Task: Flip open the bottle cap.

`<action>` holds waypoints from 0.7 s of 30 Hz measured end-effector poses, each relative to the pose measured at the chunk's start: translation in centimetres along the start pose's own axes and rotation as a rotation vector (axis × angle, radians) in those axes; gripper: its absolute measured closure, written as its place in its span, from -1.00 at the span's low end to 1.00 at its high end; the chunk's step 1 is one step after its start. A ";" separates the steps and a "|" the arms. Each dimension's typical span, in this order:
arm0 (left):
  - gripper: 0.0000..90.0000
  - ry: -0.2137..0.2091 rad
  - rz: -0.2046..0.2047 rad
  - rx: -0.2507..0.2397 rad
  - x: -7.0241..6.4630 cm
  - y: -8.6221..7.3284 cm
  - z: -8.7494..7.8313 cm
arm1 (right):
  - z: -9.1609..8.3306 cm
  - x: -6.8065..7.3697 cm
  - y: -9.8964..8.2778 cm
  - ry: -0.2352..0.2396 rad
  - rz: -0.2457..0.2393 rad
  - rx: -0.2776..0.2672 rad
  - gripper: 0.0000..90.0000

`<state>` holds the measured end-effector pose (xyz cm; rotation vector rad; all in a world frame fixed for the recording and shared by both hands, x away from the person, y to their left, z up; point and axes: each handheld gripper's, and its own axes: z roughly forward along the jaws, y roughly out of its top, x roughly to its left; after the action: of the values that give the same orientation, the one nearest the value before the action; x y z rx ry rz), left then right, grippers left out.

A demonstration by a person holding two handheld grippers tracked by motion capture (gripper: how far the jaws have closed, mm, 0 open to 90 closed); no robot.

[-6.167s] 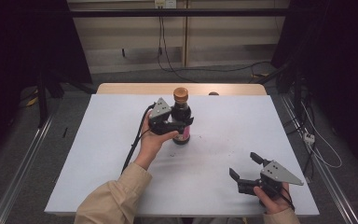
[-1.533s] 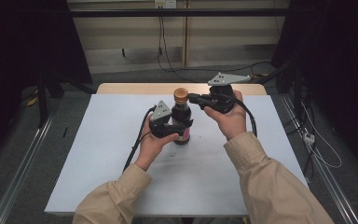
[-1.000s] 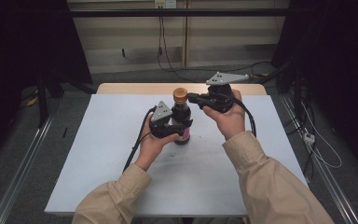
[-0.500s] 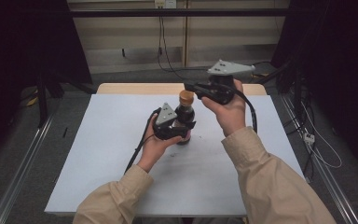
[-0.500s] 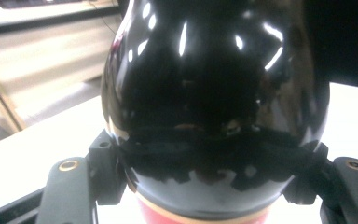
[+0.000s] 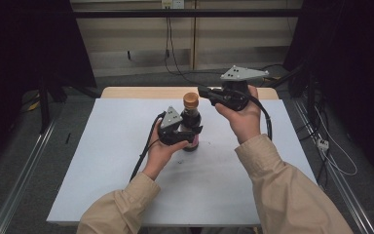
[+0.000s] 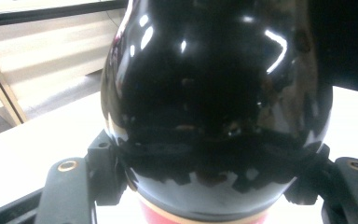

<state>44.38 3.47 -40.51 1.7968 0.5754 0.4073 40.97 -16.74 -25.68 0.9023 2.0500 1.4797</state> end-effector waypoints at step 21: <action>-0.32 -0.010 -0.017 -0.005 0.2 -0.1 0.0 | 0.8 0.1 -2.8 0.027 0.012 0.074 1.00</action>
<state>44.54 3.62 -40.58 1.7872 0.5816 0.3877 40.76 -16.75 -28.54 0.9299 2.1355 1.4381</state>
